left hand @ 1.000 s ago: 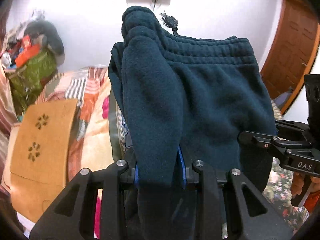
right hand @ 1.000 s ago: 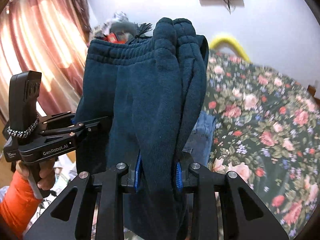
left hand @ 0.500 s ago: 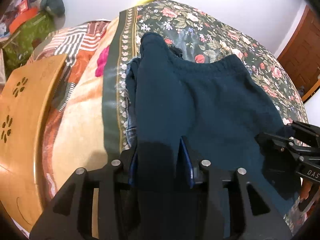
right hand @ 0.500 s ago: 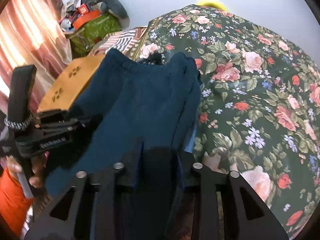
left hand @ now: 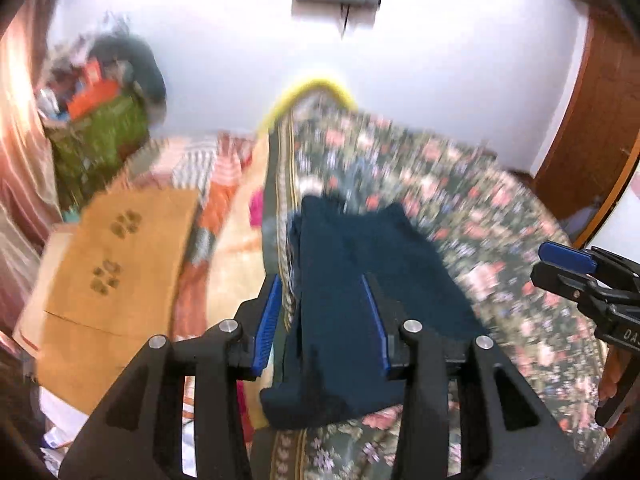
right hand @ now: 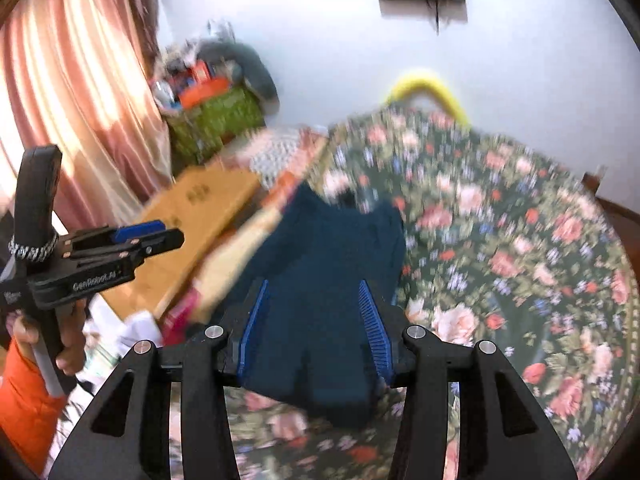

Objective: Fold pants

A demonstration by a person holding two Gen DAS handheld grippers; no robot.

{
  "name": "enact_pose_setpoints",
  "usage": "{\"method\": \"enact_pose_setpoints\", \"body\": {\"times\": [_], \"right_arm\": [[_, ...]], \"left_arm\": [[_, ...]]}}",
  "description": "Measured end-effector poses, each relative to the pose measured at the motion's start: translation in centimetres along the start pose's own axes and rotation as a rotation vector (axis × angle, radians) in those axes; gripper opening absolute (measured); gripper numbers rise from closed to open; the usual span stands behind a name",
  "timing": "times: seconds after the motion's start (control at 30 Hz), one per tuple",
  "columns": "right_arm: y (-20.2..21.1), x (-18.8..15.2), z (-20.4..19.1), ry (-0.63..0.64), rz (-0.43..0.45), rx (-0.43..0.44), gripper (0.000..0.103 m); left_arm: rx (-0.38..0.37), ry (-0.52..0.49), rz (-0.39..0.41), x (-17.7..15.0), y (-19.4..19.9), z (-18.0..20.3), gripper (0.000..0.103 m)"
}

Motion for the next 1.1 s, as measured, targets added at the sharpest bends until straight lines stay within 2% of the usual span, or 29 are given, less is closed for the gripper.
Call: {"method": "enact_pose_setpoints", "body": {"times": [0.2,0.33,0.4,0.53,0.67,0.73,0.77,0.8,0.87,1.0,1.1], "right_arm": [[10.9,1.6,-4.4,0.048,0.202,0.021,0.042],[17.9,1.0,-6.9,0.079,0.332,0.034,0.042],[20.2,0.2,-7.6,0.088,0.376,0.043,0.042],[24.1,-2.5,-9.7,0.129,0.433,0.014,0.042],[25.9,-5.4,-10.8,0.126,0.465,0.008,0.043],[26.4,-6.6,-11.3,0.121,0.481,0.009,0.058],[26.8,-7.0,-11.4,0.122,0.494,0.0,0.071],[27.1,-7.5,-11.6,0.127,0.513,-0.014,0.077],[27.6,-7.9,-11.7,0.132,0.529,-0.037,0.084],[28.5,-8.0,-11.2,0.1,0.561,-0.061,0.103],[28.9,-7.8,-10.8,0.084,0.572,-0.076,0.103]], "left_arm": [[-0.022,-0.019,0.213,1.5,13.9,3.0,0.04],[0.001,-0.055,0.341,0.8,21.8,5.5,0.041],[-0.005,-0.065,0.404,-0.1,25.5,6.8,0.046],[-0.001,-0.065,0.499,-2.4,30.3,8.9,0.059],[0.007,-0.06,0.541,-5.2,32.9,10.3,0.067],[0.031,-0.054,0.559,-6.5,33.8,10.8,0.075],[0.041,-0.054,0.567,-7.0,34.2,11.0,0.084],[0.043,-0.053,0.571,-7.4,34.4,11.2,0.092],[0.043,-0.047,0.582,-8.1,34.9,11.5,0.1],[0.052,-0.05,0.581,-8.9,35.2,11.9,0.102],[0.047,-0.055,0.578,-9.2,35.1,12.1,0.102]]}}
Point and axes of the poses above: each gripper's, at about its wrist camera, not at the fingertips, and y roughly against the way its jaws point, z to its right, x to its top, the point moved 6 cm from there along -y, roughly the way its jaws point, and after that the axes turned 3 degrees about -y, right-handed, at the moved point
